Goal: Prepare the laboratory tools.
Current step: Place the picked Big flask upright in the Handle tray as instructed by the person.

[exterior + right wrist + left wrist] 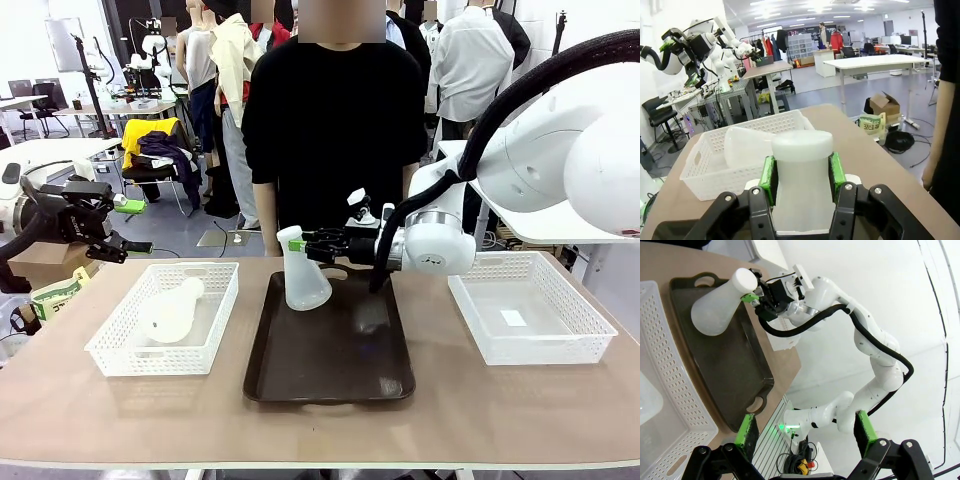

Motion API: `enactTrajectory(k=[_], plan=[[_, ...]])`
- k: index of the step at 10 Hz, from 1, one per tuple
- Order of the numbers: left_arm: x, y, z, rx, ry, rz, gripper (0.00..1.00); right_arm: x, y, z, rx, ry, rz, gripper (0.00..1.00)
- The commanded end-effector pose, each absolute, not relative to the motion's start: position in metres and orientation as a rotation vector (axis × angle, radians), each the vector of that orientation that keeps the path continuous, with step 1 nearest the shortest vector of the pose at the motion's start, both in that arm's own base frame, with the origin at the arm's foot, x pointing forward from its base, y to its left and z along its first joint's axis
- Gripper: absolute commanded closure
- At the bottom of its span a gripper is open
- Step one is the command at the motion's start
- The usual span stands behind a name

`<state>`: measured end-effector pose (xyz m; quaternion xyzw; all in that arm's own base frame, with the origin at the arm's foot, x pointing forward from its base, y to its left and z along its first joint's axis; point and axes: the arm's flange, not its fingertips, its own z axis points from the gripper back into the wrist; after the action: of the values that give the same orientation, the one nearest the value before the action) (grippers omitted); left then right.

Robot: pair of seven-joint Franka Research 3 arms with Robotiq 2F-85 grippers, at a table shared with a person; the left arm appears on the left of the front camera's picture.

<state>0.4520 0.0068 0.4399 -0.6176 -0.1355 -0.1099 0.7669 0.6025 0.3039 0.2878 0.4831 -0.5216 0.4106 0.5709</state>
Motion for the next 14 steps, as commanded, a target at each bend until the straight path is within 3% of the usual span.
enactTrajectory(k=[1, 6, 14], plan=[[0.451, 0.008, 0.443, -1.352, -0.300, -0.241, 0.00, 0.609, 0.303, 0.288, 1.142, -1.204, 0.946, 0.95], [0.451, 0.008, 0.443, -1.352, -0.300, -0.241, 0.00, 0.602, 0.289, 0.282, 1.054, -1.165, 0.966, 0.00], [0.451, 0.008, 0.443, -1.352, -0.300, -0.241, 0.00, 0.593, 0.262, 0.298, 0.888, -1.070, 0.982, 0.00]])
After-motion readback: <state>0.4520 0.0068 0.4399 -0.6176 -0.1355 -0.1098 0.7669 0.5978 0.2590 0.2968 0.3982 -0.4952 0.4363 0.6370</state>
